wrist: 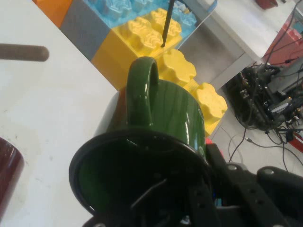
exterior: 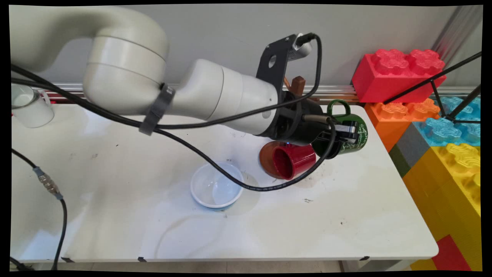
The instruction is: Place the picked object on the table
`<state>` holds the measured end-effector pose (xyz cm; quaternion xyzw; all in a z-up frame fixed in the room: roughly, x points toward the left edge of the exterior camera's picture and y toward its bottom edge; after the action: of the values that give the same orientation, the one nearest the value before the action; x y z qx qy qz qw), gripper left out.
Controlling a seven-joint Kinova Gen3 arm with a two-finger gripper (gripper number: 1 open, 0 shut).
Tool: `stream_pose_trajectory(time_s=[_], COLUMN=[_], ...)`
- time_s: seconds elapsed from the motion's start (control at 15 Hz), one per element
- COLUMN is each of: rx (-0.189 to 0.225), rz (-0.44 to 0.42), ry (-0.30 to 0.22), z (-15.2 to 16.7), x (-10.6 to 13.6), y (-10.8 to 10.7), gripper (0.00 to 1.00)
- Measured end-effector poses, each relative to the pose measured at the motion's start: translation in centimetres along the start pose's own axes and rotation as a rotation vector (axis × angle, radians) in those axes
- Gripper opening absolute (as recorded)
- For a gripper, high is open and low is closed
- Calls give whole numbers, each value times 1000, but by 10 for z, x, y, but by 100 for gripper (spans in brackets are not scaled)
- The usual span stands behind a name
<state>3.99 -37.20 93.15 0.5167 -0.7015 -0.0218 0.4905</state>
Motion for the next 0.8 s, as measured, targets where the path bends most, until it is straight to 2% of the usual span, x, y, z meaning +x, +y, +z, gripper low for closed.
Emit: stream_pose_trajectory(time_s=[0.2, 0.6, 0.8], rx=[28, 101, 165], rz=[-17, -5, 2], ry=[-13, -94, -145], z=[-5, -13, -18], x=[2, 3, 5], y=[10, 30, 39], gripper=[0, 0, 0])
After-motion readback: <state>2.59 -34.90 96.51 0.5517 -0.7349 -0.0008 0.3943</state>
